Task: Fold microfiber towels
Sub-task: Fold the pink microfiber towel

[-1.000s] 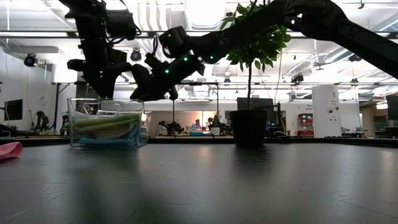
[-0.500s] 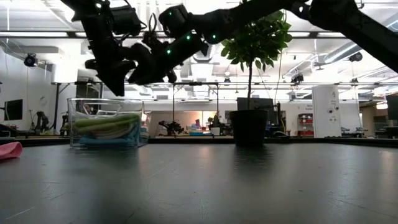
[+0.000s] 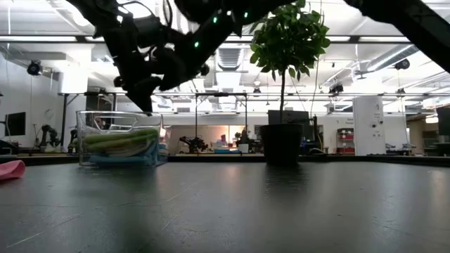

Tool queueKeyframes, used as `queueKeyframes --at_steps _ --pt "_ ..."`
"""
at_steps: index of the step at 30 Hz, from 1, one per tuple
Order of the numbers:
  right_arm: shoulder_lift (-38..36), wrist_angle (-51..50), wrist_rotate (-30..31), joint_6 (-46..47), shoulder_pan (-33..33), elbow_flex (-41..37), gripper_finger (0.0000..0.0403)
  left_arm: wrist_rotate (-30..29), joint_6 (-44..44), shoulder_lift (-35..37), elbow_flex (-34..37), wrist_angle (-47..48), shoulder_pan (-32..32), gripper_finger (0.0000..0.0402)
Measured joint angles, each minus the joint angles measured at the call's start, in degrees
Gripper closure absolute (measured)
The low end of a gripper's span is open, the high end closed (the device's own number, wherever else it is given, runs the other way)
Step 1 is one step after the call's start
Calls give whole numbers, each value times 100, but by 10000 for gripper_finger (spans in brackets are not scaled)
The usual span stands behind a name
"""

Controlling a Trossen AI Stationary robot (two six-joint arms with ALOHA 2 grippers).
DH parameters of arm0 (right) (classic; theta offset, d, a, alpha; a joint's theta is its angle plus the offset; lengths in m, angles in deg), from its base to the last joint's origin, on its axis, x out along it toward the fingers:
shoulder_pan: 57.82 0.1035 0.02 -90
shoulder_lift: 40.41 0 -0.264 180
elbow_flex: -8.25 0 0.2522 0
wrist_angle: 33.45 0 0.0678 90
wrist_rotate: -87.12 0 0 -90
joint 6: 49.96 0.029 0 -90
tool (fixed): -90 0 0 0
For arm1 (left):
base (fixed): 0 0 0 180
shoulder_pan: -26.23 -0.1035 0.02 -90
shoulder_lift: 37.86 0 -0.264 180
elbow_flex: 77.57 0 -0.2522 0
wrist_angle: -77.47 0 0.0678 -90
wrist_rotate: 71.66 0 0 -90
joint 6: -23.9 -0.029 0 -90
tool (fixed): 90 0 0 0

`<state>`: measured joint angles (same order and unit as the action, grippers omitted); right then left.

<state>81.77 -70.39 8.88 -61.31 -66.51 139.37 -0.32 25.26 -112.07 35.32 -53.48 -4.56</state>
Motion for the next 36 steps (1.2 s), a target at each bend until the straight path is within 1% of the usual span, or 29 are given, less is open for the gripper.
queueKeyframes --at_steps 2,4,8,10,14,20,23,26,29,32,36 --pt "-124 -231 162 -18 65 -13 336 98 -133 27 1 -143 -16 397" --pt "-261 -470 139 23 116 -13 345 207 -336 104 1 -169 -26 397" --pt "-532 -1267 139 69 256 -119 359 1018 -1101 317 1 -180 -46 396" --pt "-711 -1517 184 83 334 -313 362 1257 -1583 341 3 -188 -48 396" --pt "-1300 -1600 241 -43 543 -1085 364 1334 -2438 274 17 -227 -183 396" --pt "-2431 -1467 256 115 833 -2710 365 1377 -3026 -103 19 -448 -682 400" --pt "-3063 -1124 285 268 978 -3505 365 1390 -3034 -381 13 -735 -922 401" --pt "-3595 -629 310 458 1136 -4250 365 1396 -2992 -632 6 -1035 -986 401" --pt "-4016 -154 571 622 1289 -4888 365 1424 -2741 -911 1 -1238 -977 401" --pt "-4391 286 818 691 1419 -5346 365 1427 -2593 -1138 1 -1245 -973 401" --pt "-4664 686 827 770 1484 -5765 365 1427 -2431 -1380 1 -1248 -973 401"
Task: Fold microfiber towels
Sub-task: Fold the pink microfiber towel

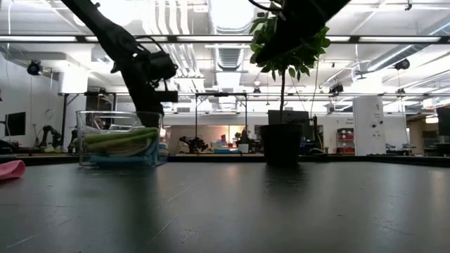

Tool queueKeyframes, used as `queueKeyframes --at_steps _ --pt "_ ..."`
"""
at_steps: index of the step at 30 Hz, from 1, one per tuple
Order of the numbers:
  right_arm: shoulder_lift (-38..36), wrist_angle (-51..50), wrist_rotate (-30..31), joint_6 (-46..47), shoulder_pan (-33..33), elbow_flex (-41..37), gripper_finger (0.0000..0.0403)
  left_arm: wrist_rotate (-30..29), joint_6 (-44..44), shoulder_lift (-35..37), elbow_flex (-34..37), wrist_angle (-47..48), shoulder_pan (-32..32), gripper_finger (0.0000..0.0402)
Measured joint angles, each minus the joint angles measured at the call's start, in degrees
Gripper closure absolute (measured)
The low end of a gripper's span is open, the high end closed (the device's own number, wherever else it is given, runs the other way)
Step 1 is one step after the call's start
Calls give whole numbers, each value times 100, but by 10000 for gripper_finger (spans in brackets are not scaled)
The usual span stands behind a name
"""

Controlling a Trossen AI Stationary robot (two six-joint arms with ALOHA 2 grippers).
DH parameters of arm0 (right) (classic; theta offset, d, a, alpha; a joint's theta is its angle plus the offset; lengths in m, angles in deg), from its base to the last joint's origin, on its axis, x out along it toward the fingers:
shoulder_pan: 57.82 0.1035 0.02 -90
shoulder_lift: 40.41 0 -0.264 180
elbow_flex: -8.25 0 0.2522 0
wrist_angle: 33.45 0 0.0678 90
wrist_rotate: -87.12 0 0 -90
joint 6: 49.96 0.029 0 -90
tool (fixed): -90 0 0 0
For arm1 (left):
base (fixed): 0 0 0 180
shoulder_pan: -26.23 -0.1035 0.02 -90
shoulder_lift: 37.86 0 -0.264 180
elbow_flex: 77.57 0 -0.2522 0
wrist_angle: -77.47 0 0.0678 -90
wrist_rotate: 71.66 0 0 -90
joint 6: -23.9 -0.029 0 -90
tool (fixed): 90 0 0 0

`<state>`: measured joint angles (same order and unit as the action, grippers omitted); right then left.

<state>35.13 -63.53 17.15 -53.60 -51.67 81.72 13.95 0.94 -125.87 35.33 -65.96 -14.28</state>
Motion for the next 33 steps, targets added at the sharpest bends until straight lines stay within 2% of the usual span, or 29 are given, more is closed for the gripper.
queueKeyframes --at_steps 9,14,18,22,26,33 --pt "-143 212 250 9 -13 -202 365 -4 142 106 -45 -28 37 402" --pt "-143 208 267 3 40 -256 365 -16 567 664 -172 189 190 402" --pt "-144 290 267 7 205 -453 365 -17 1317 1322 -205 214 558 402" --pt "-160 944 269 -84 419 -857 365 -17 2298 1951 -175 167 1335 402" --pt "-167 1865 253 -445 557 -1297 365 -56 3193 2292 -171 -66 2415 401" --pt "-167 3165 250 -1097 760 -1968 365 -604 4247 2230 -145 -1235 4152 401"
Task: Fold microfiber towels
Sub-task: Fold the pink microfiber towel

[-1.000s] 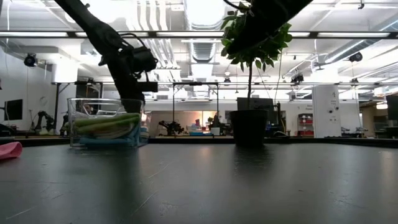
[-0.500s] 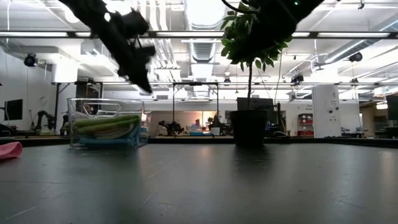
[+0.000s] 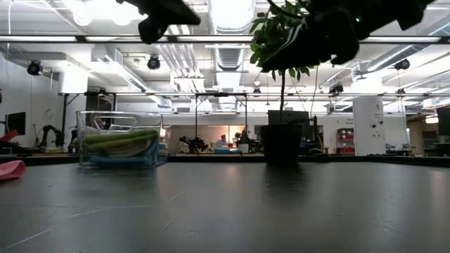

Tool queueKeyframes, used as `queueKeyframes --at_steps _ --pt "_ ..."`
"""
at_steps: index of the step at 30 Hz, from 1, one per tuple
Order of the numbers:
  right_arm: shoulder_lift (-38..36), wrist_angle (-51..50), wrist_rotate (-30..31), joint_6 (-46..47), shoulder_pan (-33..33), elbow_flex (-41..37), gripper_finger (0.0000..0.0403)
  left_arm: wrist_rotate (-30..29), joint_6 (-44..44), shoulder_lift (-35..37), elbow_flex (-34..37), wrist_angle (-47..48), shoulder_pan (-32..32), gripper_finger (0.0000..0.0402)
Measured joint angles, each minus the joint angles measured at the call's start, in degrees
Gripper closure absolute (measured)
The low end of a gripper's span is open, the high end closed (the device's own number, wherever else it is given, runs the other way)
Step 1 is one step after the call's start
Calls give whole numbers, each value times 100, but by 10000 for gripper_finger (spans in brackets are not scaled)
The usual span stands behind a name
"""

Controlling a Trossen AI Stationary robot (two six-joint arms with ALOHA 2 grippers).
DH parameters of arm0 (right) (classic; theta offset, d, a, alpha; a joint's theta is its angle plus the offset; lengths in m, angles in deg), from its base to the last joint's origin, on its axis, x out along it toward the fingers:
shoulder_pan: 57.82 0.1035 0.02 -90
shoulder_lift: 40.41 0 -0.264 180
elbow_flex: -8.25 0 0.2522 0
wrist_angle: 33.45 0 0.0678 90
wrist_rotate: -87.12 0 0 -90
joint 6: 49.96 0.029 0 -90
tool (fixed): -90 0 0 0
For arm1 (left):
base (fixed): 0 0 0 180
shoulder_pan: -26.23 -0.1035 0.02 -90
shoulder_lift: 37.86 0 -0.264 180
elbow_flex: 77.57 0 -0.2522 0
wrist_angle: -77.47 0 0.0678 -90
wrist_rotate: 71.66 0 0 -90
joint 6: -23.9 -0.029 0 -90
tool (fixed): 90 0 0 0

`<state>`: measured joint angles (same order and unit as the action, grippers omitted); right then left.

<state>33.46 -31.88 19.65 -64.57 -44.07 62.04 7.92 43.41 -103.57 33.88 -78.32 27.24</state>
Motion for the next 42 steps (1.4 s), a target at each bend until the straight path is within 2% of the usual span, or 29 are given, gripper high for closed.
queueKeyframes --at_steps 3,6,12,19,23,27,30,32,36,38,42 --pt "0 547 1 -465 160 -286 365 -63 355 -161 5 -255 492 401" --pt "4 1357 -2 -480 345 -678 365 -69 1051 -361 -51 -244 834 401" --pt "22 3030 1 -713 745 -1548 365 -60 1422 -783 -433 -200 906 401" --pt "15 4714 199 -1378 925 -2448 365 182 2360 -1223 -1155 675 921 401" --pt "1 5832 172 -1617 912 -2980 365 318 3450 -1418 -1432 1534 1009 401" --pt "-1 6628 156 -1794 894 -3468 365 394 4456 -1572 -1431 1862 1216 401" --pt "-30 7179 155 -1884 763 -3773 365 703 5232 -1741 -1452 2327 1379 401" --pt "-44 7463 166 -1900 638 -3921 365 1096 5724 -1882 -1526 2849 1479 402" --pt "-79 7312 127 -1742 437 -3938 365 1649 6664 -2286 -1867 4195 1659 401" --pt "-68 7148 108 -1681 379 -3936 365 1765 7022 -2514 -2049 4807 1756 401" --pt "-70 7078 109 -1648 285 -3935 365 1747 7355 -2913 -2361 5441 1947 402"
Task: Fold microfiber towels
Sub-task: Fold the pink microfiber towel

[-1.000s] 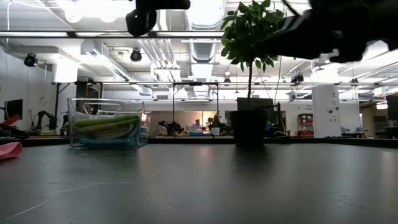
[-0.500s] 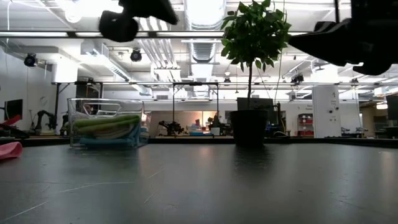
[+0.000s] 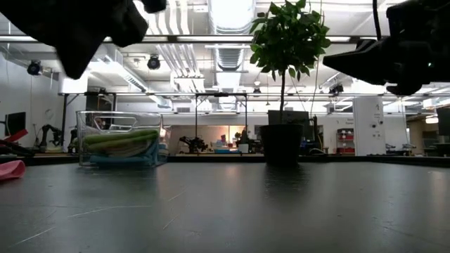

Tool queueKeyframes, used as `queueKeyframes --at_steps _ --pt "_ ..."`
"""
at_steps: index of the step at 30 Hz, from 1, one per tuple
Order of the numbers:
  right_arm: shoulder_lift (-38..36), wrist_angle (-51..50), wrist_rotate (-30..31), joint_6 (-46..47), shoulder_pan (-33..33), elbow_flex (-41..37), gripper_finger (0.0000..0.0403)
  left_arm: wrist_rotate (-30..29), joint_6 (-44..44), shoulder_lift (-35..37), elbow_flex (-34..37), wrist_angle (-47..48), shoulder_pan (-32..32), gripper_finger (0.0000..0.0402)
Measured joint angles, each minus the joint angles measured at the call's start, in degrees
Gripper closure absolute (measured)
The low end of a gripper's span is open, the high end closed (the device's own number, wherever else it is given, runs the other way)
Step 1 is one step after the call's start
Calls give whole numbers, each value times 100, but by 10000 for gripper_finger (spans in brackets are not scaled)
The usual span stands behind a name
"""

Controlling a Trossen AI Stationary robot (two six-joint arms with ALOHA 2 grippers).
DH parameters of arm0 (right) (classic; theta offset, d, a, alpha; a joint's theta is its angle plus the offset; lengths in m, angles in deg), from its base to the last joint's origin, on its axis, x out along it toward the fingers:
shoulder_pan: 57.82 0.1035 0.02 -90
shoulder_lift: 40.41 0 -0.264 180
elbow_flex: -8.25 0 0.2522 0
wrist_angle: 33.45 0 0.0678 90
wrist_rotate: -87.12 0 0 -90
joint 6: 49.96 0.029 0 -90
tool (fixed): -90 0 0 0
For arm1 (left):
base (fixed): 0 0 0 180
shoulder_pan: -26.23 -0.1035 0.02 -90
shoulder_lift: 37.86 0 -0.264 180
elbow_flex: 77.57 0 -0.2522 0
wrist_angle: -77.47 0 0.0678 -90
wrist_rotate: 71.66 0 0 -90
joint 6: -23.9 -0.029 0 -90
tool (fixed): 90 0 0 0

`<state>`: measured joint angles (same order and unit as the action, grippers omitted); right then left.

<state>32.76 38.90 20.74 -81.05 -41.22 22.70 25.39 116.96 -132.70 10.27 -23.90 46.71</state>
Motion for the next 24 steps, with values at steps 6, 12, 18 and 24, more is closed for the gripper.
queueKeyframes --at_steps 6,12,18,24 --pt "0 -42 -226 268 -53 156 365 -23 963 -478 -30 939 31 402" --pt "2 -703 -302 345 -53 476 365 -22 877 -892 1 995 135 401" --pt "2 -1646 -305 463 -53 900 365 -22 959 -1126 15 872 261 359" --pt "2 -2089 -304 494 -53 1047 365 126 1228 -1479 294 926 435 268"
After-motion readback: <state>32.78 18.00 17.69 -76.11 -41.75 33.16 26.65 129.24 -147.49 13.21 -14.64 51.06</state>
